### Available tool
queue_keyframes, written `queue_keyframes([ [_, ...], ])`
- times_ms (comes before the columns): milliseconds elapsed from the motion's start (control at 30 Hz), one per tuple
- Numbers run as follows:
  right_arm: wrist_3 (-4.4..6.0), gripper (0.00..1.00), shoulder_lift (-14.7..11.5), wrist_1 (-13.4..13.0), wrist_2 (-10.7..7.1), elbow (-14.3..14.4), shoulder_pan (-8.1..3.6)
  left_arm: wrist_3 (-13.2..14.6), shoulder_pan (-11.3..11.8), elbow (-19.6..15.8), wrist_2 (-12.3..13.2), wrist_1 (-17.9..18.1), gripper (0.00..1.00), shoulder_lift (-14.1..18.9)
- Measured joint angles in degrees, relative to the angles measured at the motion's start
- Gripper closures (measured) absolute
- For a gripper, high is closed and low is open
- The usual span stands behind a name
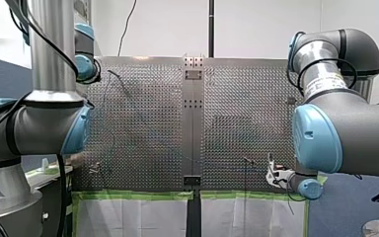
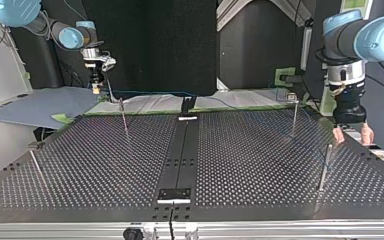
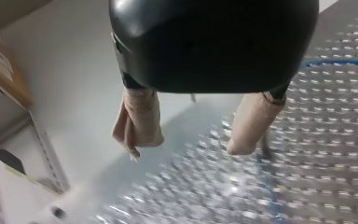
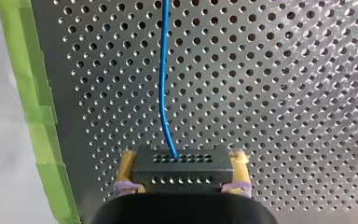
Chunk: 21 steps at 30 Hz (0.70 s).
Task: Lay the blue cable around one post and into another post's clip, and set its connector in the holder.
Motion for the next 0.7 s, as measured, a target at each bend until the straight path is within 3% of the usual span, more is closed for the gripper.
queue_keyframes([
  [100,0.14,1.00,0.01,0.03,0.02,0.00,0.02,1.78,0.26,1.31,-0.59,-1.79,0.00,1.77],
  [200,0.32,1.00,0.03,0.01,0.03,0.00,0.08,3.51,0.32,2.91,0.36,-3.51,0.00,2.92],
  [700,0.45,1.00,0.02,0.29,0.10,-0.01,0.56,11.71,-1.81,11.10,4.43,-11.74,0.00,3.98],
])
